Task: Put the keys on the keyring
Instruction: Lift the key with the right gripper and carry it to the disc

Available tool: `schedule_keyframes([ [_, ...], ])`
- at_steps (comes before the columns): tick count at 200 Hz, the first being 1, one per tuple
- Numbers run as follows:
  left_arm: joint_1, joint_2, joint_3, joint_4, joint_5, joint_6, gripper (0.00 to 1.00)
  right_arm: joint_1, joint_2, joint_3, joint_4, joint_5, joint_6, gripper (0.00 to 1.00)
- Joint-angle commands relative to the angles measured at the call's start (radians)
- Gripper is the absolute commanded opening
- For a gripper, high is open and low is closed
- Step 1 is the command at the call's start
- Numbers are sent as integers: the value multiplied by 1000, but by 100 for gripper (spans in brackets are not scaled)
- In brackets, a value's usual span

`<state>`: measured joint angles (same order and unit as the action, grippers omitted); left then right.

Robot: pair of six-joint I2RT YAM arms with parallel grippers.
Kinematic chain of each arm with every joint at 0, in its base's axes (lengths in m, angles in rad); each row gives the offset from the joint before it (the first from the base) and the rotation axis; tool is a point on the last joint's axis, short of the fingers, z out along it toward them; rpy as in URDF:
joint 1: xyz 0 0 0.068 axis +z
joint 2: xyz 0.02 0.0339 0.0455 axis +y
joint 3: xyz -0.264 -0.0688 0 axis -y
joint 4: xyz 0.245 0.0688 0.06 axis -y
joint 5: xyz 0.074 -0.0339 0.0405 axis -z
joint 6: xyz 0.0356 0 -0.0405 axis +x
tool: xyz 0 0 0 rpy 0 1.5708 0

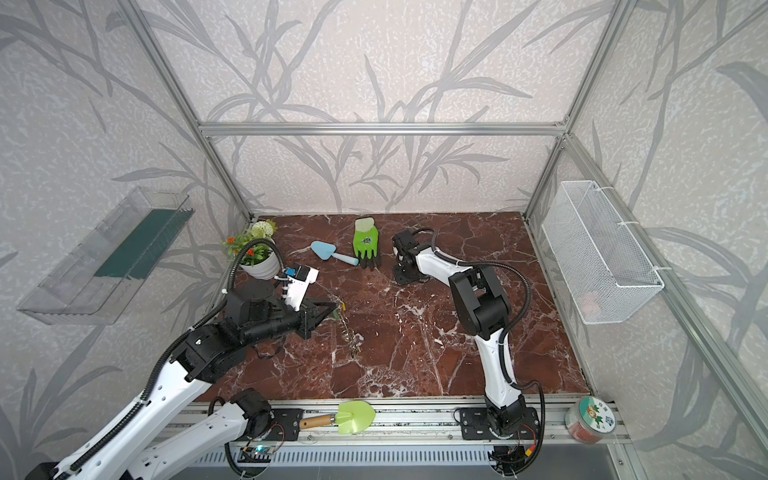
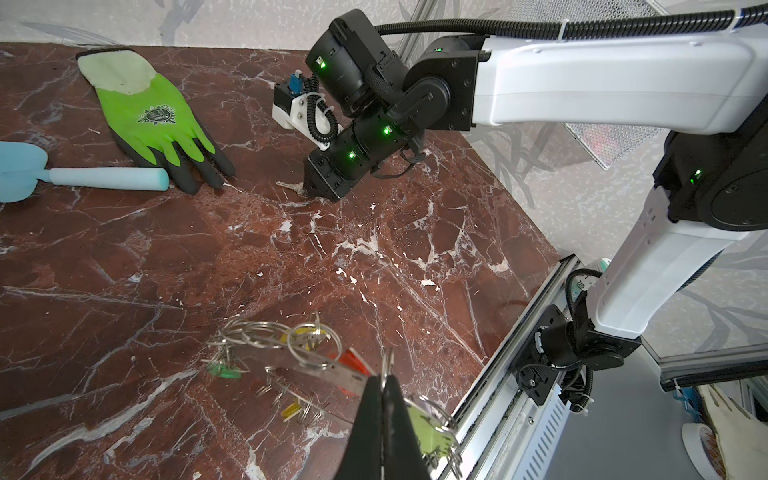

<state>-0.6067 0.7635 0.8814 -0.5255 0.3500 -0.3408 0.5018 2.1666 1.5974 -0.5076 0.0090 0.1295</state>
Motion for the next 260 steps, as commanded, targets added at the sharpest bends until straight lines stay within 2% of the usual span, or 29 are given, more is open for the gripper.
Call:
schedule_keyframes([
  [1,5,-15,-1,55,24,-5,0,-5,0,26,-29,22,-3,12],
  [67,5,-8,-1,54,24,-4,0,0,-62,-9,-34,64,1,4],
  [112,7,1,-2,58,32,-4,0,19,-224,-128,-15,123,-20,0],
  [132,8,6,0,53,29,0,0,36,-349,-230,50,118,-42,0],
  [143,9,8,0,53,29,0,0,41,-435,-307,127,53,-59,0],
  [162,11,16,4,52,23,9,0,41,-609,-464,288,-134,-60,0],
  [187,11,27,7,45,1,25,0,39,-836,-727,668,-390,-4,0],
  [199,9,30,7,50,-1,36,0,38,-916,-798,772,-478,30,0],
  [240,7,65,12,111,46,99,0,38,-1013,-876,927,-741,138,0],
  [260,3,100,57,87,52,133,0,38,-1031,-907,1017,-819,222,0],
])
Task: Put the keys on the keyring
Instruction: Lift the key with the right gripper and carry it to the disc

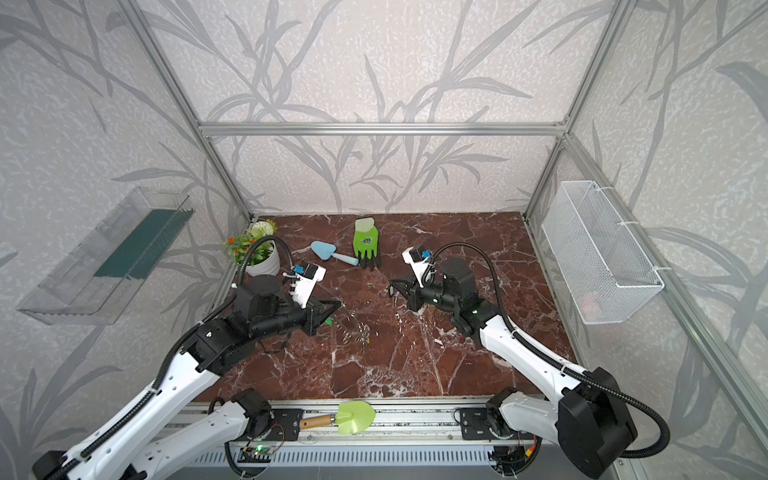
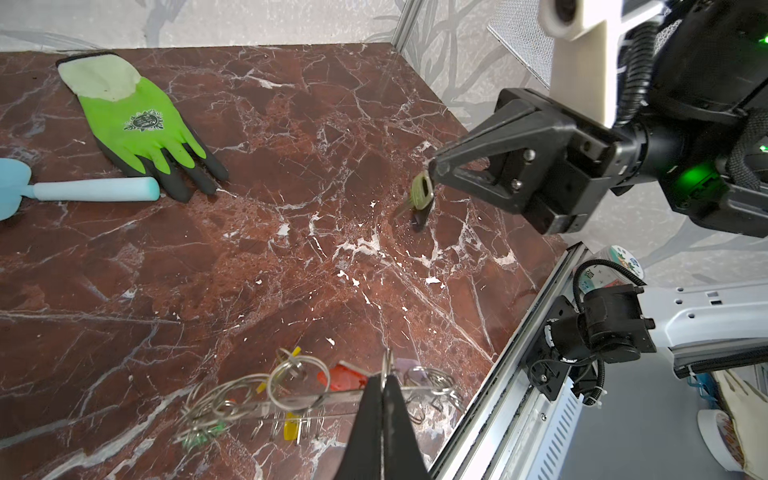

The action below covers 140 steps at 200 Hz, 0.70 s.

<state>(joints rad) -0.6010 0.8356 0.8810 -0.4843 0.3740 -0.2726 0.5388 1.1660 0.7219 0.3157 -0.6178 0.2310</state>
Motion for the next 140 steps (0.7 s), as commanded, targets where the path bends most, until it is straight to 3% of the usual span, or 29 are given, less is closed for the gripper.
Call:
schedule_keyframes([
  [1,-2,29,59,44,28,67,0,0,-31,-31,199,-196,124,0],
  [51,-41,72,100,71,43,173,0,7,4,-60,392,-325,291,0],
  [103,-90,82,76,148,48,244,0,59,11,1,200,-288,200,0],
  [140,-112,110,78,147,34,256,0,82,31,23,190,-286,201,0],
])
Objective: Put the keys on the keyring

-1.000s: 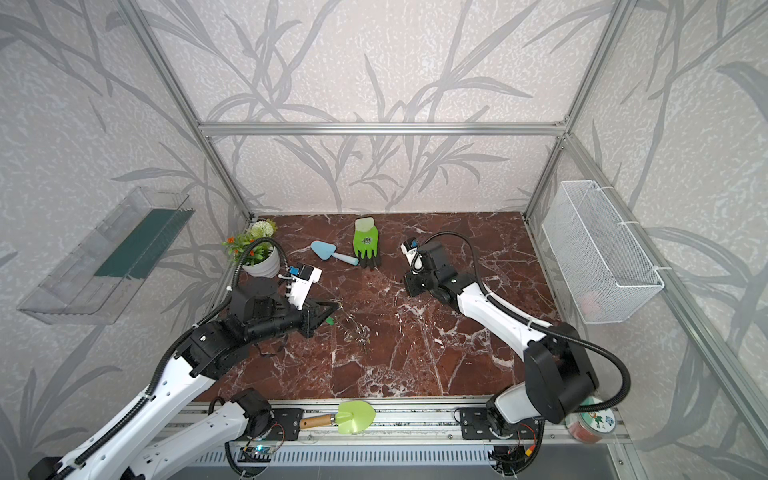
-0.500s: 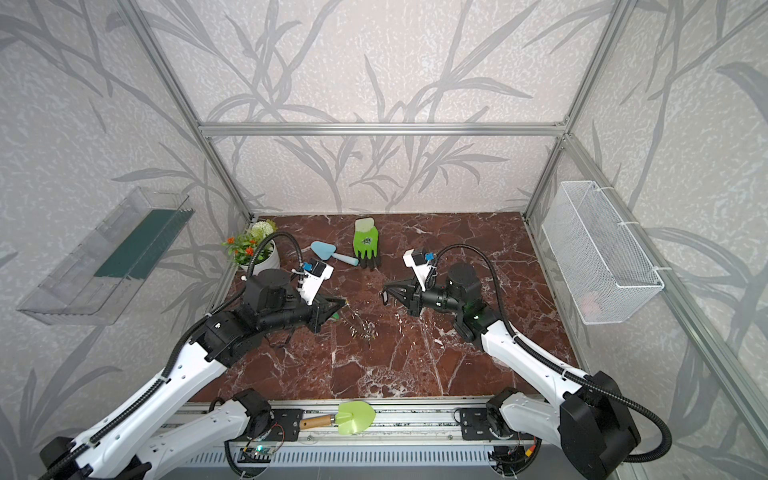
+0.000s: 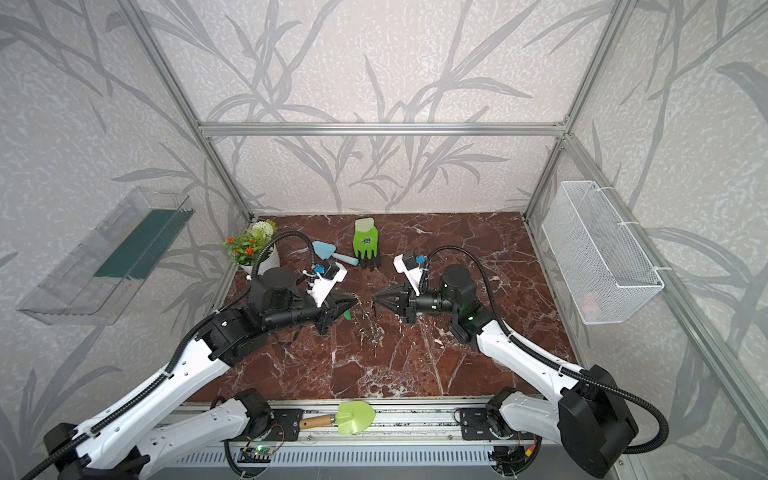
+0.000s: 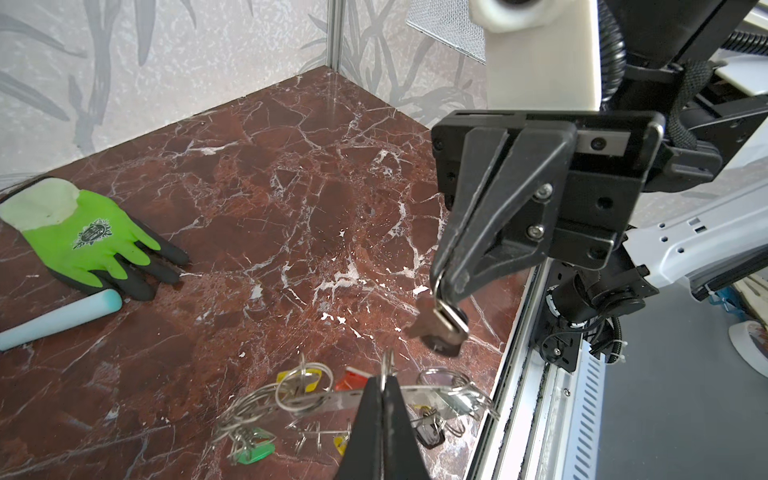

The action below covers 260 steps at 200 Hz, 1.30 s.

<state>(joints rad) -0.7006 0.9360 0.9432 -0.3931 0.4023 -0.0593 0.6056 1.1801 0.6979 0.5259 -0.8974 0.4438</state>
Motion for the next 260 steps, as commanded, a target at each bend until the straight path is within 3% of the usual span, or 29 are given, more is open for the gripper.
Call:
schedule_keyframes([
  [1,-13,10,16,57,7,43,0,16,17,47,-21,-7,-12,0],
  [119,-27,50,23,49,9,18,0,53,83,105,-92,19,-58,0],
  [260,-29,23,8,57,13,10,0,77,100,161,-288,208,-146,0],
])
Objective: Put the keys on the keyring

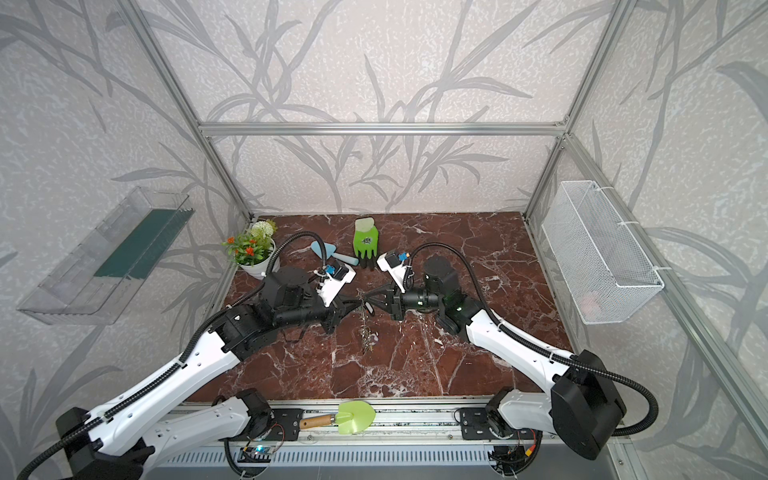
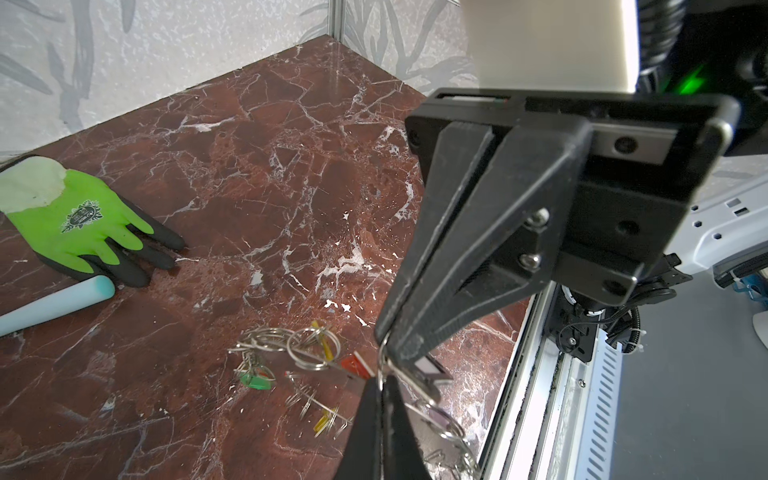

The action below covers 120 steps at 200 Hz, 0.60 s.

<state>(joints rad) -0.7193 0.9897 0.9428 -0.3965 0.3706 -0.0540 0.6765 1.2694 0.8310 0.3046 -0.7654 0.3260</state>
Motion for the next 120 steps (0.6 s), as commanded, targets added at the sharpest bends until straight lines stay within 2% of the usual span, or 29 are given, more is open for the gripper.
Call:
schedule_keyframes([
  [1,-11,-31,8,60,45,5,0,6,11,28,-67,77,-28,0],
  [65,-11,-40,-3,72,24,-4,0,9,28,47,-123,158,-17,0],
  [120,-12,-50,-16,82,21,-4,0,10,54,53,-107,162,21,0],
])
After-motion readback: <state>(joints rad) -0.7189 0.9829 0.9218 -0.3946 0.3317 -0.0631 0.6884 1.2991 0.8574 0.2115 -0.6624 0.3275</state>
